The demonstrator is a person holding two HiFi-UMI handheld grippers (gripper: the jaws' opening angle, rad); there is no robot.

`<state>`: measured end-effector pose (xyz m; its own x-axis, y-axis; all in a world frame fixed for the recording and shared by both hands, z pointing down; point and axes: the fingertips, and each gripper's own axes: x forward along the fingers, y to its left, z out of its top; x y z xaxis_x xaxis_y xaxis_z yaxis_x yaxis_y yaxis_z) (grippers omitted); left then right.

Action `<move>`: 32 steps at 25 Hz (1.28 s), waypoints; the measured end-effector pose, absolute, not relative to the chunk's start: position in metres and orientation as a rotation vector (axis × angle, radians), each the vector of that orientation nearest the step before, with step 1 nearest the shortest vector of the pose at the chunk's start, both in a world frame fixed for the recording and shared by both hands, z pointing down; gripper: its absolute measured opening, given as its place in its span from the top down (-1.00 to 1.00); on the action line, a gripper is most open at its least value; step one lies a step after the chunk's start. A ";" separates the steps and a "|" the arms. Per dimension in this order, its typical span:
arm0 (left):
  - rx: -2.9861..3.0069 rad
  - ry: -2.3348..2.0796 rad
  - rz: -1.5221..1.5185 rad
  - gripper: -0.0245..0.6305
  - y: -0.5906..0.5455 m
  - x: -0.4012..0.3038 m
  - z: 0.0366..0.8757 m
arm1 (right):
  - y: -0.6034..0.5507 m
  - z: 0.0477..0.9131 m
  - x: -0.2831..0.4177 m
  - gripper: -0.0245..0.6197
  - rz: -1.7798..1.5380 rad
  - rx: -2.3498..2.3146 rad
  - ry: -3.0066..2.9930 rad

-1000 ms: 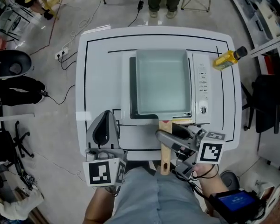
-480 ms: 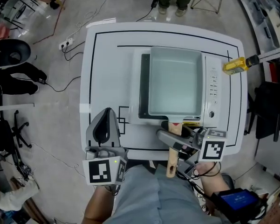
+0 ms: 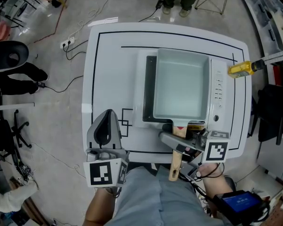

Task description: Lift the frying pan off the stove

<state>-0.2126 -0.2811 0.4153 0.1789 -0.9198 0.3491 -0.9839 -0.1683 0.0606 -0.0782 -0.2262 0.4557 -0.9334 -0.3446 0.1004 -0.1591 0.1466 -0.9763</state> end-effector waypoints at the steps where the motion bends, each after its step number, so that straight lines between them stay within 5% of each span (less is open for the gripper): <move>1: 2.186 -1.821 0.337 0.87 -0.281 -0.213 0.415 | -0.226 0.455 -0.079 0.19 -1.894 -0.499 2.264; 32: 2.184 -1.823 0.351 0.87 -0.278 -0.212 0.414 | -0.224 0.463 -0.078 0.34 -1.949 -0.551 2.246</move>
